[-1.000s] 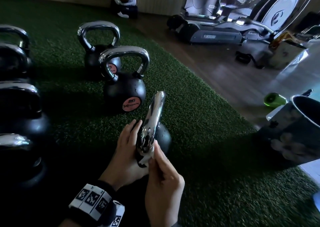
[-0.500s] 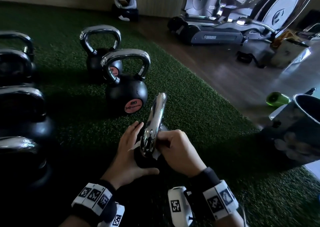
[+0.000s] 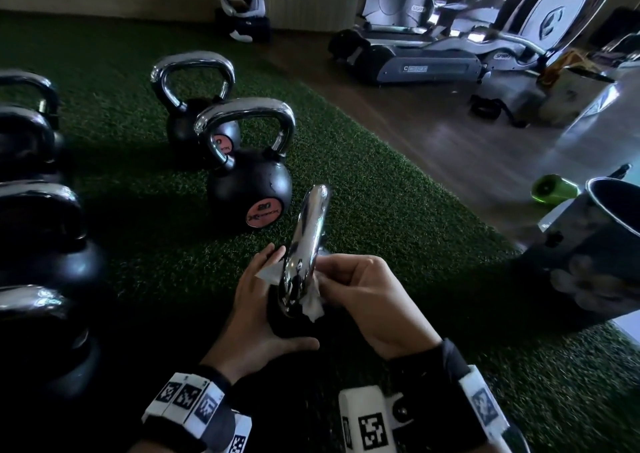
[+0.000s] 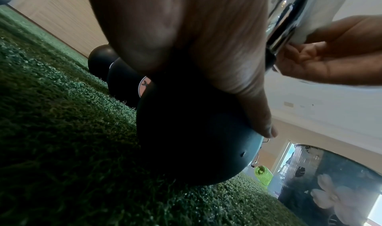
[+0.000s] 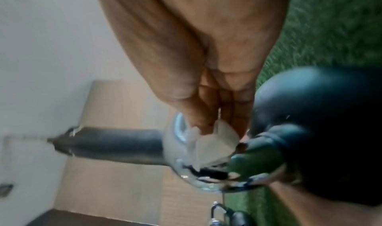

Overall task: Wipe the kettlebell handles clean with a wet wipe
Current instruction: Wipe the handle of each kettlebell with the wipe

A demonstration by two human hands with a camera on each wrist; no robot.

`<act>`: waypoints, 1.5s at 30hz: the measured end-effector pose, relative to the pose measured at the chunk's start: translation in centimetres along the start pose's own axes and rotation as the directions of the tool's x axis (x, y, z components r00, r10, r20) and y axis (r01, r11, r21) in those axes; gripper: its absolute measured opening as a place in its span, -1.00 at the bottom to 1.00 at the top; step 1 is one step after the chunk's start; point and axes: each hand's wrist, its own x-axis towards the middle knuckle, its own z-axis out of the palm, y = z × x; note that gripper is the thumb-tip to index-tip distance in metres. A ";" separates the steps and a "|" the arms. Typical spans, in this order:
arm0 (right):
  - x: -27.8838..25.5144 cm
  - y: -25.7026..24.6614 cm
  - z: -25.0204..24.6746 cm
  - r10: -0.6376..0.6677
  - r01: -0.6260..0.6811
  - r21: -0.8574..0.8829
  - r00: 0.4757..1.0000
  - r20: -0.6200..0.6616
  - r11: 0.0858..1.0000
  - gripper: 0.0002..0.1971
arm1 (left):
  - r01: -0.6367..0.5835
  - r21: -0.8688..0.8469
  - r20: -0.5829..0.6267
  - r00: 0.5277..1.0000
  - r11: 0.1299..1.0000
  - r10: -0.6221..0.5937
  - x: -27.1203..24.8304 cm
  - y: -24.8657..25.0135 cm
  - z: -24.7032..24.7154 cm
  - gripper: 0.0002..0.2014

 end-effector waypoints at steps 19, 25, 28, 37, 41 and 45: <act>6.1 -2.4 -0.3 0.252 -0.221 0.559 0.967 0.021 0.800 -0.66 | 0.054 -0.019 0.000 0.999 0.998 -0.054 -0.3 0.6 -0.3 0.41; 6.4 0.4 0.8 -0.080 0.211 0.180 0.832 -0.549 0.961 -0.81 | 0.076 -0.007 -0.017 0.997 0.997 -0.076 -0.1 -0.4 0.3 0.36; 7.7 0.5 0.8 -0.297 0.133 -0.289 0.697 -0.652 0.948 -0.84 | 0.065 -0.081 -0.019 0.998 0.995 -0.067 0.3 -0.7 0.5 0.32; 9.0 0.6 0.8 -0.374 -0.038 -0.532 0.668 -0.643 0.846 -0.85 | 0.027 0.010 -0.013 1.000 1.000 -0.027 -0.6 -0.1 -0.1 0.31; 9.0 1.0 0.0 -0.342 -0.122 -0.617 0.741 -0.578 0.777 -0.86 | 0.056 0.016 0.016 0.998 0.998 -0.056 -0.6 0.6 -0.4 0.36; 8.8 1.3 -0.6 -0.311 -0.148 -0.680 0.805 -0.504 0.718 -0.88 | 0.096 0.014 0.142 0.985 0.995 -0.097 -0.3 1.3 -1.8 0.36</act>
